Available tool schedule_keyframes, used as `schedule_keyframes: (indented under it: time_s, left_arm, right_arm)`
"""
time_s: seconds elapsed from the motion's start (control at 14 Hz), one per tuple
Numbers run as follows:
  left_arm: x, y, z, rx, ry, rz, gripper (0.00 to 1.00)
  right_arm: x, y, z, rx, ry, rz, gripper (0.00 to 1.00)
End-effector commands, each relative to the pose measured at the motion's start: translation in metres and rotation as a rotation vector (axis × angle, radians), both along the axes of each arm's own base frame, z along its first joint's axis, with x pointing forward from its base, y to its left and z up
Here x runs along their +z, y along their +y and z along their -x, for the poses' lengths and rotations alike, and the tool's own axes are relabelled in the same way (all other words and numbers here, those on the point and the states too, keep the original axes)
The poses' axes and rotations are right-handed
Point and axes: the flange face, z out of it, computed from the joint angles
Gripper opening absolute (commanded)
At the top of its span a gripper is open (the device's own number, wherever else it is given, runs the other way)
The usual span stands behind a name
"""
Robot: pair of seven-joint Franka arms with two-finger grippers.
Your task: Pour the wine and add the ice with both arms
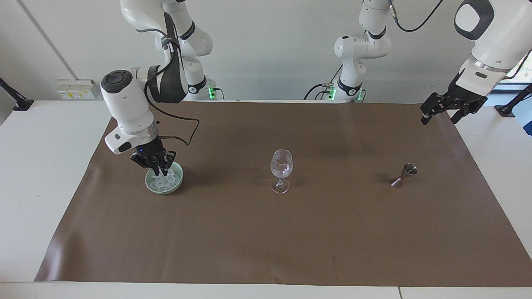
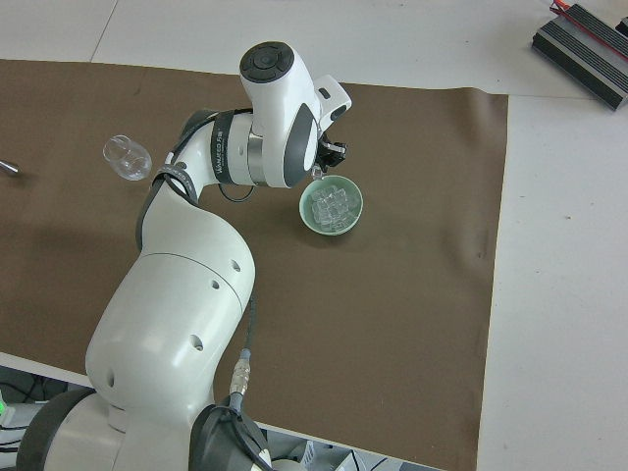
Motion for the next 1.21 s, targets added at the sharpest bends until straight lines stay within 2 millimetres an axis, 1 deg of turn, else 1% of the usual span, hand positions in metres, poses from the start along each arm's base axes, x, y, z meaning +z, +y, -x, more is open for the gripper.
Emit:
schedule_keyframes:
  time_s: [0.0, 0.14, 0.29, 0.36, 0.43, 0.5, 0.57, 0.64, 0.86, 0.93, 1.0, 1.07, 1.14]
  left_arm:
    - [-0.017, -0.006, 0.001, -0.026, -0.008, -0.011, 1.00]
    - [-0.022, -0.009, 0.001, -0.027, -0.007, -0.004, 1.00]
    - [-0.023, -0.014, 0.005, -0.038, 0.006, -0.004, 1.00]
    - [-0.025, -0.015, 0.006, -0.040, 0.010, -0.004, 1.00]
    - [-0.023, -0.017, 0.005, -0.046, 0.003, -0.004, 1.00]
    - [-0.022, -0.018, 0.004, -0.053, -0.001, -0.004, 1.00]
    - [-0.022, -0.016, 0.002, -0.070, -0.007, -0.004, 1.00]
    - [-0.022, -0.015, 0.001, -0.083, -0.011, -0.004, 1.00]
    - [-0.020, -0.013, 0.000, -0.081, -0.015, -0.006, 1.00]
    - [-0.018, -0.013, -0.001, -0.081, -0.020, -0.006, 1.00]
    - [-0.019, -0.014, -0.001, -0.082, -0.020, -0.008, 1.00]
    - [-0.019, -0.013, -0.001, -0.081, -0.021, -0.009, 1.00]
    - [-0.020, -0.011, -0.001, -0.079, -0.018, -0.008, 1.00]
  right_arm:
    - [0.037, 0.019, -0.006, -0.052, -0.016, -0.025, 0.00]
    - [0.055, 0.047, -0.008, -0.087, -0.050, -0.052, 0.00]
    - [0.069, 0.067, -0.013, -0.129, -0.083, -0.077, 0.00]
    - [0.074, 0.082, -0.012, -0.130, -0.096, -0.092, 0.00]
    - [0.074, 0.101, -0.011, -0.137, -0.101, -0.109, 0.00]
    - [0.080, 0.124, -0.011, -0.164, -0.124, -0.141, 0.00]
    - [0.085, 0.142, -0.012, -0.186, -0.147, -0.175, 0.00]
    - [0.088, 0.161, -0.009, -0.201, -0.156, -0.194, 0.00]
    - [0.090, 0.211, 0.003, -0.209, -0.171, -0.257, 0.00]
    - [0.086, 0.232, 0.007, -0.215, -0.165, -0.284, 0.00]
    - [0.093, 0.247, 0.007, -0.228, -0.179, -0.322, 0.00]
    - [0.098, 0.256, 0.005, -0.230, -0.186, -0.340, 0.00]
    - [0.102, 0.271, 0.007, -0.226, -0.187, -0.357, 0.00]
